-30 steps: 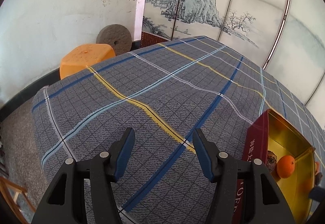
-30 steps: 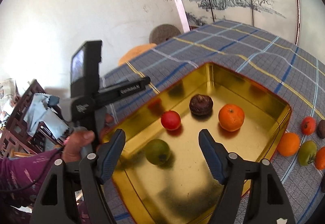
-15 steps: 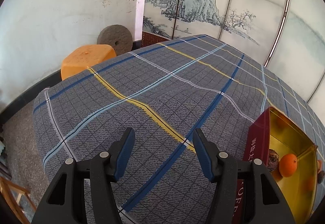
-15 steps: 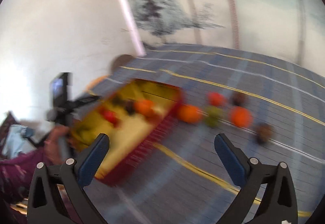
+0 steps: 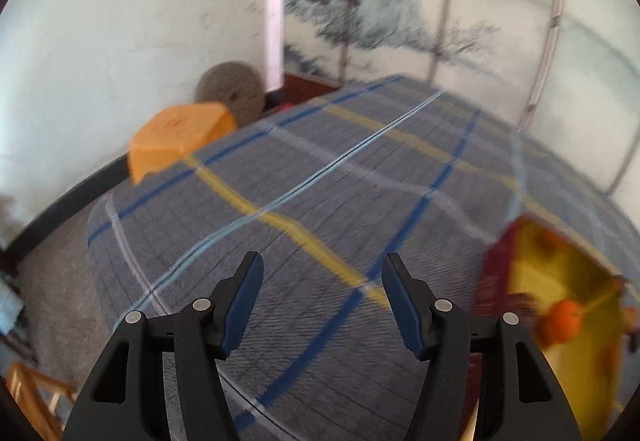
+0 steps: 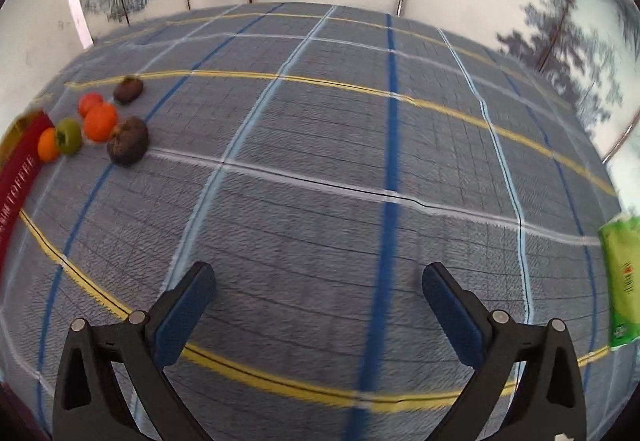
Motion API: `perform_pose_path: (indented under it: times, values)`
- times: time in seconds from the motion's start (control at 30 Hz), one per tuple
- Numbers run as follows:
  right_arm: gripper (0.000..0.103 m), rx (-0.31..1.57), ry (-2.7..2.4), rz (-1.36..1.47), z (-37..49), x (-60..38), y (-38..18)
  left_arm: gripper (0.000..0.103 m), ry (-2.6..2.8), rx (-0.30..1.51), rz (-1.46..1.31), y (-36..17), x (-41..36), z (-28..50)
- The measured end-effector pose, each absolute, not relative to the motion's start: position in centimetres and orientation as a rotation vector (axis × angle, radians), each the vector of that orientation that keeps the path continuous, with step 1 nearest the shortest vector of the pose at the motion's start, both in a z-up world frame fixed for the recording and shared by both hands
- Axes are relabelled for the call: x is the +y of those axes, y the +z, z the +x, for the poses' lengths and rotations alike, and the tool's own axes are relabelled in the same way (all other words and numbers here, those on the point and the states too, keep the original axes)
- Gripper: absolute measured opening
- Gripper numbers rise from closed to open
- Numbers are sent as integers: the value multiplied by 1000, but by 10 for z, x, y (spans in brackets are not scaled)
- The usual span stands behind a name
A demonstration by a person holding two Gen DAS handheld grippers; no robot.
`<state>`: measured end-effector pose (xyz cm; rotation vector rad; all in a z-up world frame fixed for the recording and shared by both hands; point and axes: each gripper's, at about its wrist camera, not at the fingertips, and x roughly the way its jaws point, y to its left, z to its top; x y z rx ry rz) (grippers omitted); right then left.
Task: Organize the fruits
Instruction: 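Move the left gripper toward the remaining fruits while the right gripper withdraws from the tin, then grasp the mandarin orange with the left gripper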
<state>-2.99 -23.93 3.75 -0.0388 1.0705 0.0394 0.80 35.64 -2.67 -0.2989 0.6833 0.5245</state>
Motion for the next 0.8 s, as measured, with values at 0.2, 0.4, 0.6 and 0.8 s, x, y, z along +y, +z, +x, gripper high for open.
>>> perform_pose_path:
  times: [0.2, 0.4, 0.6, 0.8]
  values:
    - [103, 1025, -12, -11, -26, -260, 35, 62, 173, 625, -16, 51, 271, 12]
    - [103, 1018, -19, -10, -29, -260, 36, 62, -224, 716, 361, 58, 147, 38]
    - [103, 1017, -5, -13, -32, -259, 35, 44, -465, 827, 664, 33, 70, 74]
    - [103, 1016, 18, -22, -36, -256, 36, 41, -573, 1035, 736, 5, 53, 118]
